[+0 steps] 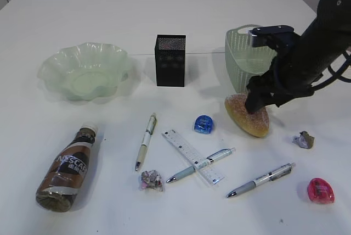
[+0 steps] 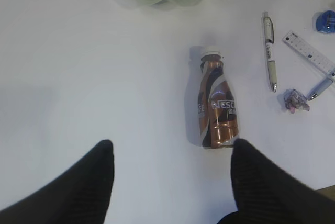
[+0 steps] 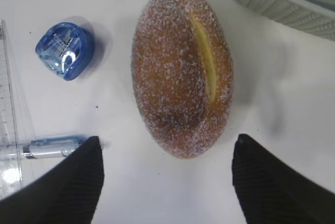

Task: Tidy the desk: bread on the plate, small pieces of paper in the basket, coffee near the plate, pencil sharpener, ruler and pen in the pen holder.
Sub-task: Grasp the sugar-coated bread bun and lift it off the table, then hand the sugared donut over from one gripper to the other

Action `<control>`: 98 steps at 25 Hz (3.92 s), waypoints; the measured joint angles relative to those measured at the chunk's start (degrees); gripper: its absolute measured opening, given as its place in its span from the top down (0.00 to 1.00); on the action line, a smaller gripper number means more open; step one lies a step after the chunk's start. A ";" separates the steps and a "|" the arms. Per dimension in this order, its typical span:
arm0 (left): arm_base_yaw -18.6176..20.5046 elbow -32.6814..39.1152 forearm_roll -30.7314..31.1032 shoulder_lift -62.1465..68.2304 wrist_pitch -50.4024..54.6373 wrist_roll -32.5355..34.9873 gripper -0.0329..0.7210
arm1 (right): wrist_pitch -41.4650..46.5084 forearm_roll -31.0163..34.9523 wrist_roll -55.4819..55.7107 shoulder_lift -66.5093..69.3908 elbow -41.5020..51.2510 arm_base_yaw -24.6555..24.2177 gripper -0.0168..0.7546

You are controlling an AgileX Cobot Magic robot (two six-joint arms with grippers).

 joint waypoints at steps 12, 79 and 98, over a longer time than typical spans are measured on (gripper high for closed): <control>0.00 0.00 0.00 0.00 0.00 0.00 0.30 | -3.37 0.00 0.13 4.30 -0.13 0.10 0.21; 0.00 0.00 -1.80 0.00 0.00 -0.09 0.35 | 7.60 0.62 1.44 7.88 -2.94 0.10 0.59; 0.00 0.00 -3.79 0.00 0.00 -0.09 0.35 | 20.38 7.46 2.57 -7.88 -2.59 0.10 0.59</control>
